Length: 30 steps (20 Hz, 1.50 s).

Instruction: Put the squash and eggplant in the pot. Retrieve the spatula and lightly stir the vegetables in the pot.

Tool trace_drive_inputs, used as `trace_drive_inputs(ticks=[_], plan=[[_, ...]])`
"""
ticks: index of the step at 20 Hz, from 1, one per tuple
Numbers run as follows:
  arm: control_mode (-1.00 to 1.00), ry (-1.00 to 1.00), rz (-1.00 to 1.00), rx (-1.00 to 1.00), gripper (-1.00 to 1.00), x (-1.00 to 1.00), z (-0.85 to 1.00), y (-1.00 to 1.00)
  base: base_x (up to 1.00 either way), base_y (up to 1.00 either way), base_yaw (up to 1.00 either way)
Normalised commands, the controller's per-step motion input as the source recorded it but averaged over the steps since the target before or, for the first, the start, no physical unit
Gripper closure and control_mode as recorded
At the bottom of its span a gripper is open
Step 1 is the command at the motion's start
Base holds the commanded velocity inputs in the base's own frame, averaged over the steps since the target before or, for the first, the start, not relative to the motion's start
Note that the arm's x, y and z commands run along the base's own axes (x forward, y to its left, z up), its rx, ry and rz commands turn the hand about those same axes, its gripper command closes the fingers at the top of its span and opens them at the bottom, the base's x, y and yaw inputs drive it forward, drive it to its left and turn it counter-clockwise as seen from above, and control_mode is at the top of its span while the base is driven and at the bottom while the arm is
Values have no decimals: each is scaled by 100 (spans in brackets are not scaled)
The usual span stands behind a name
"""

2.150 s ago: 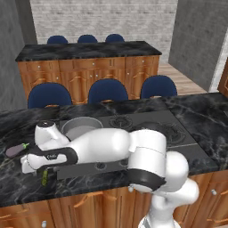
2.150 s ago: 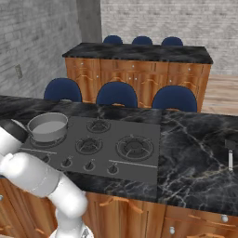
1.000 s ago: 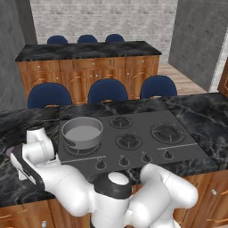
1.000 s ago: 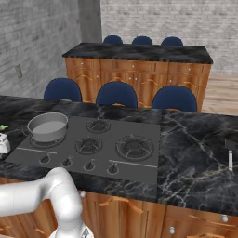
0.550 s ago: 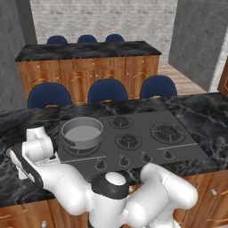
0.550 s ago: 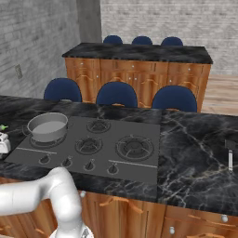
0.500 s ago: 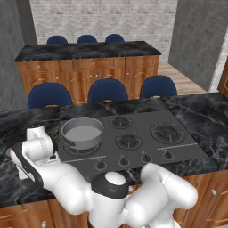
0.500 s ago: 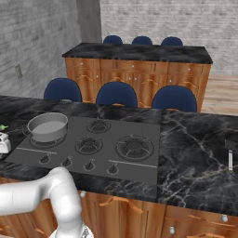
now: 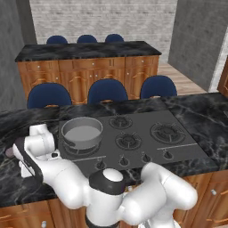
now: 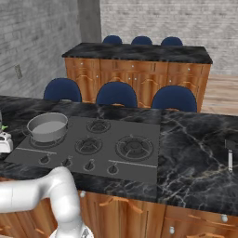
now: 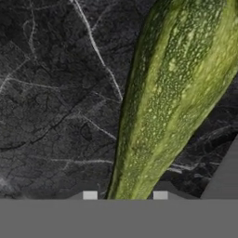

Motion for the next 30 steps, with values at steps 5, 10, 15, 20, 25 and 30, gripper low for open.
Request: trace_drive_inputs(ticks=[5,10,15,20,25,30], plan=[[-100,-2,5,0,100,-29,41,0,0,0,0],[-100,-17,4,0,100,-31,99,-19,0,0,0],[-100,-31,0,2,100,-7,98,-82,0,0,0],[-100,-38,-7,14,100,11,57,-87,0,0,0],[-100,-20,-21,22,100,60,7,-41,0,0,0],[-100,29,-7,1,100,67,38,-15,0,0,0]])
